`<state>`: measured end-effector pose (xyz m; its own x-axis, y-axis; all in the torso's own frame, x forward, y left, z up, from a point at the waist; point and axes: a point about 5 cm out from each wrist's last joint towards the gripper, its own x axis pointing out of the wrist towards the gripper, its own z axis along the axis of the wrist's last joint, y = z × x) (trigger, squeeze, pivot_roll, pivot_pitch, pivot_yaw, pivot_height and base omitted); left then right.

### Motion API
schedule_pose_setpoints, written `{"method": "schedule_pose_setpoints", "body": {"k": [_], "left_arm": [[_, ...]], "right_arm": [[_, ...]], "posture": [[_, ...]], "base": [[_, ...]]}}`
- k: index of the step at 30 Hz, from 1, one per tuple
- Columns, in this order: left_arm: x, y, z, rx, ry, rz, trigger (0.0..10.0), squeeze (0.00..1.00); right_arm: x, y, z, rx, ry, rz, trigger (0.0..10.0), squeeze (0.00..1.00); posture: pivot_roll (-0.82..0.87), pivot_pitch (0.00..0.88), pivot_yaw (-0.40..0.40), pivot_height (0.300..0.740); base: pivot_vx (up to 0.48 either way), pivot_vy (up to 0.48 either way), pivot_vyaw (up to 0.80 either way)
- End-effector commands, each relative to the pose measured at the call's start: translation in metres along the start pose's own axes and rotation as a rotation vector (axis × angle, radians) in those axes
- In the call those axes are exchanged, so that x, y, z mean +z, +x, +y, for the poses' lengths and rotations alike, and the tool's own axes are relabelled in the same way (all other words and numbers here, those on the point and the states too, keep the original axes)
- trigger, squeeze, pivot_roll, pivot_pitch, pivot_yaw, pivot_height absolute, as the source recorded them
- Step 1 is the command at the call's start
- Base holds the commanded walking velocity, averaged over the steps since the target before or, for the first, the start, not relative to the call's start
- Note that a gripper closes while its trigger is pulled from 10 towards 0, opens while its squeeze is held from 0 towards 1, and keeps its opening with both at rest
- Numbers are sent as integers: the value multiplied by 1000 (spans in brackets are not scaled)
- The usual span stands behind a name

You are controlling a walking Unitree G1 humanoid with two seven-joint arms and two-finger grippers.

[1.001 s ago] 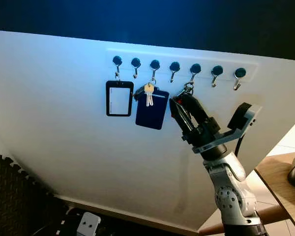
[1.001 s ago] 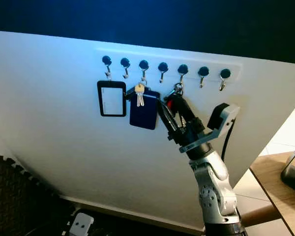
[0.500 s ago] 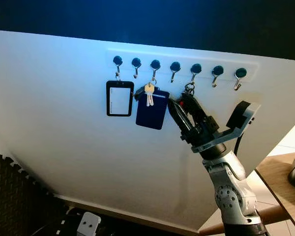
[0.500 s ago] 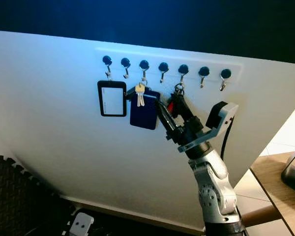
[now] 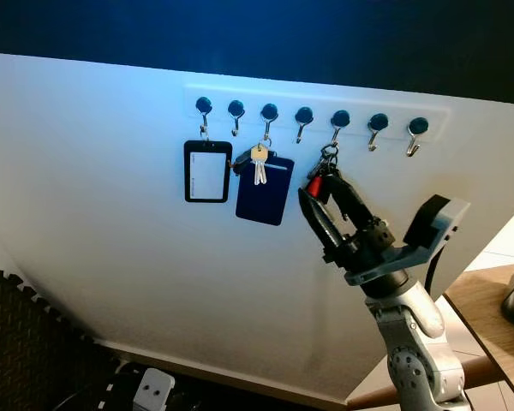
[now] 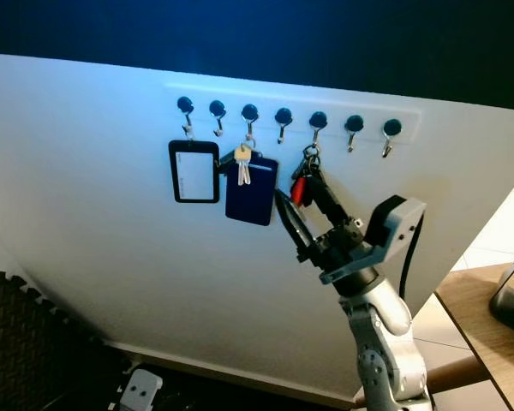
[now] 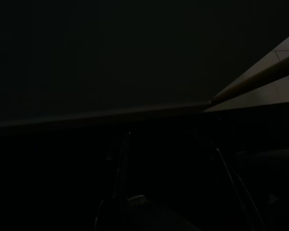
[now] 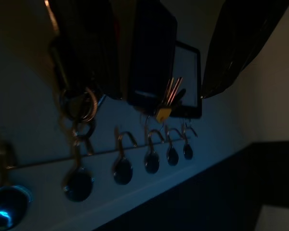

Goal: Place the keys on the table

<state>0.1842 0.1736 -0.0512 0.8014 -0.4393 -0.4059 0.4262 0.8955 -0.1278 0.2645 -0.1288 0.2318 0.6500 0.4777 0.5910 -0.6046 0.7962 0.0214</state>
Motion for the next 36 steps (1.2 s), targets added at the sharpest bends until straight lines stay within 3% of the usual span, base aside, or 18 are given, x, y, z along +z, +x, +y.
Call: {"method": "schedule_pose_setpoints", "body": {"k": [1,15,23,36], "left_arm": [[-3,-4,0,-1,1,8,10000,0],[-5,-4,1,12,-9,23,10000,0],[-6,-4,1,13,-12,27,10000,0],[-6,-4,2,14,-9,34,10000,0]], "right_arm": [[3,3,0,-9,-57,-13,10000,0],[8,18,-8,-104,-149,-66,10000,0],[5,13,-13,-177,-124,-62,10000,0],[0,12,-11,-188,-81,-59,10000,0]], "posture": [[73,128,-24,740],[78,127,-31,740],[76,128,-32,740],[81,130,-28,740]], "base": [[0,0,0],[0,0,0],[0,0,0],[0,0,0]]}}
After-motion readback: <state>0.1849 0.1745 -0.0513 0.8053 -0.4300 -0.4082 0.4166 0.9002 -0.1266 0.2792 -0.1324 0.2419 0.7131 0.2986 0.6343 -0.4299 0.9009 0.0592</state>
